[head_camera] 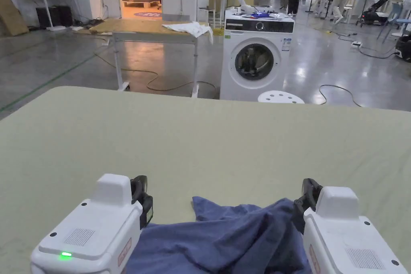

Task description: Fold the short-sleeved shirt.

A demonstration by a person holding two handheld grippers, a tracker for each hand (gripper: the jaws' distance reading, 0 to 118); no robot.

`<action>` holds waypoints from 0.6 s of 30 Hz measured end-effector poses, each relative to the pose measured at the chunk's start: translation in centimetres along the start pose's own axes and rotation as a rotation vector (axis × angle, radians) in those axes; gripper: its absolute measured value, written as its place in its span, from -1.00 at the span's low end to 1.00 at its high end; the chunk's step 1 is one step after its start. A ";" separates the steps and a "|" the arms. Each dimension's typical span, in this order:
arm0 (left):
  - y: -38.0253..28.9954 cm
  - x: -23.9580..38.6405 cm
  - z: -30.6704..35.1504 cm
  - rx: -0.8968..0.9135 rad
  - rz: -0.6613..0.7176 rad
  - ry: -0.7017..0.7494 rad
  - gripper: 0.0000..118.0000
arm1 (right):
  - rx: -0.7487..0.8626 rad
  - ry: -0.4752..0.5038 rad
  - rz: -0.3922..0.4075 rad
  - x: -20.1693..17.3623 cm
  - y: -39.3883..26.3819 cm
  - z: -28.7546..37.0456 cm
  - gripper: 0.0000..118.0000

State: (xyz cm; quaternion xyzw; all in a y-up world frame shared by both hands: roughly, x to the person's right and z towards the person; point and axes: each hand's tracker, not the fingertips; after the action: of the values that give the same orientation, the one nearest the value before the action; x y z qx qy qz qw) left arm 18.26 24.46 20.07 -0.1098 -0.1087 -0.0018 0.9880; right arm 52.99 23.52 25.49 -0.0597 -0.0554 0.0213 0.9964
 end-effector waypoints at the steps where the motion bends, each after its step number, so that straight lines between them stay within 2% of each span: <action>1: -0.2 -0.7 -0.1 -0.034 0.007 0.019 -1.00 | -0.004 0.007 0.001 -0.2 0.1 -0.1 -0.99; 4: -1.2 -4.0 -2.4 -0.131 0.063 0.054 -1.00 | -0.021 0.024 -0.010 -0.1 0.1 -0.5 -0.99; 7: -2.7 -8.1 -6.9 -0.310 0.168 0.059 -1.00 | -0.056 0.022 -0.005 0.4 -0.2 -1.1 -0.99; 11: -4.5 -11.3 -13.2 -0.504 0.138 0.077 -1.00 | -0.104 0.006 0.003 1.5 -1.1 -1.6 -0.99; 12: -5.3 -11.8 -14.5 -0.546 0.168 0.041 -1.00 | -0.114 -0.001 0.001 1.9 -1.3 -1.7 -0.99; 13: -6.1 -12.2 -15.9 -0.593 0.199 0.023 -0.93 | -0.127 -0.013 -0.002 2.2 -1.6 -1.8 -0.99; 14: -6.6 -12.5 -16.8 -0.627 0.217 0.035 -0.75 | -0.136 -0.022 -0.007 2.6 -1.8 -1.8 -0.99; 15: -7.3 -12.6 -17.9 -0.652 0.239 0.020 -0.47 | -0.147 -0.030 -0.016 3.1 -2.0 -1.8 -0.99; 16: -8.0 -12.6 -18.5 -0.689 0.235 0.017 -0.10 | -0.159 -0.041 -0.026 3.6 -2.3 -1.9 -0.99; 17: -8.6 -12.5 -19.2 -0.716 0.237 0.010 0.08 | -0.169 -0.050 -0.035 4.0 -2.4 -1.9 -0.99; 18: -9.2 -12.3 -19.8 -0.747 0.227 0.008 0.14 | -0.178 -0.057 -0.040 4.5 -2.6 -1.9 -0.99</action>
State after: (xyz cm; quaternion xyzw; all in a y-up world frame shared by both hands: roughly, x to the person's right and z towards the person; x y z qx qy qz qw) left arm 10.25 10.92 0.53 -0.4731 -0.0840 0.0677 0.8744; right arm 57.73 20.88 24.40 -0.1460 -0.0867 -0.0017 0.9855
